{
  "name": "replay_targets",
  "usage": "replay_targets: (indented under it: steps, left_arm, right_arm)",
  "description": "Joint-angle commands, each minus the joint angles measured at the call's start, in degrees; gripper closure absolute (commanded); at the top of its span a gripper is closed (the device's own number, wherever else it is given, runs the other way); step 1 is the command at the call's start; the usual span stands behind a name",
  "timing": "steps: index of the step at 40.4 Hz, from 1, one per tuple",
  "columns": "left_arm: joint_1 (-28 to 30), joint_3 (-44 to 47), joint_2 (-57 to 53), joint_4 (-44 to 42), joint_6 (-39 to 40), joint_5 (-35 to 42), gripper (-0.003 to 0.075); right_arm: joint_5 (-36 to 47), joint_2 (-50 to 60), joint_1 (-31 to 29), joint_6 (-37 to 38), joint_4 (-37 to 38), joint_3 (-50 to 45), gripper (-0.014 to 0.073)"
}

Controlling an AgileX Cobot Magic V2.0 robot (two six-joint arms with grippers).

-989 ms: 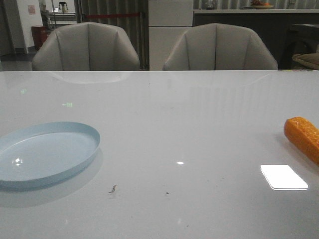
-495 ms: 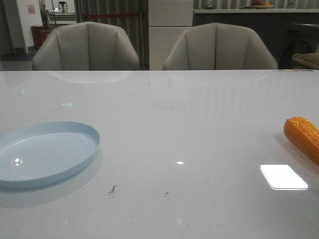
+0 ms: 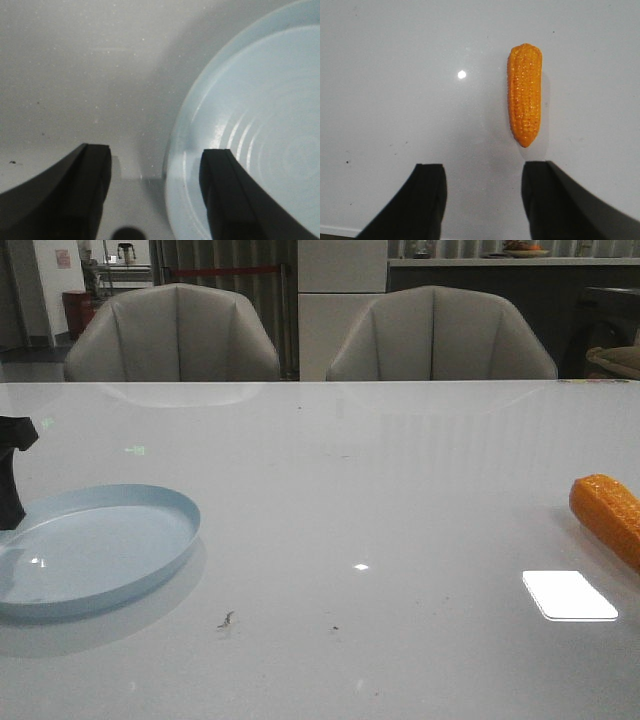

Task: Place corn on plate with both arms
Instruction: 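Lower the left gripper and grasp the rim of the light blue plate, then lift the plate with the left gripper and carry it toward table center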

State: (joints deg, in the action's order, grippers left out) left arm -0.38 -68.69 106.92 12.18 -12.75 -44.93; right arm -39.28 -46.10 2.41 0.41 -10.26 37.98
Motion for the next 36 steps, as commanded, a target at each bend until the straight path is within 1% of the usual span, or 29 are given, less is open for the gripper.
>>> replay_targets:
  steps: [1, 7, 10, 15, 19, 22, 30, 36]
  left_arm:
    - [-0.3, -1.75, -2.12, 1.99, 0.03, 1.99, 0.0269]
    - [-0.3, -1.75, -1.63, 2.14, 0.03, 2.55, 0.0272]
    - [-0.3, -1.75, -1.25, 2.42, 0.03, 2.65, 0.0305]
    - [-0.3, -1.75, -0.26, 3.21, 0.03, 2.22, 0.0414]
    - [-0.3, -1.75, 0.13, 3.21, 0.03, 1.51, 0.0546]
    - [-0.3, -1.75, 0.13, 3.21, 0.03, 1.53, 0.0628]
    - [-0.3, -2.63, 0.13, 3.63, 0.03, 0.63, 0.0627]
    - [-0.3, -6.86, 0.13, 4.58, 0.03, -3.77, 0.0627]
  right_arm:
    - [4.44, 0.07, -0.21, -0.08, -0.65, 2.05, 0.0137]
    - [4.49, 0.07, -0.21, -0.08, -0.65, 2.05, 0.0137]
    - [4.56, 0.07, -0.21, -0.08, -0.65, 2.05, 0.0137]
    - [4.56, 0.07, -0.21, -0.08, -0.65, 2.05, 0.0137]
    - [4.56, 0.07, -0.21, -0.08, -0.65, 2.05, 0.0137]
    - [4.56, 0.07, -0.21, -0.08, -0.65, 2.05, 0.0137]
    - [4.27, 0.07, -0.21, -0.08, -0.65, 2.05, 0.0137]
    - [3.91, 0.07, -0.21, -0.08, -0.65, 2.05, 0.0137]
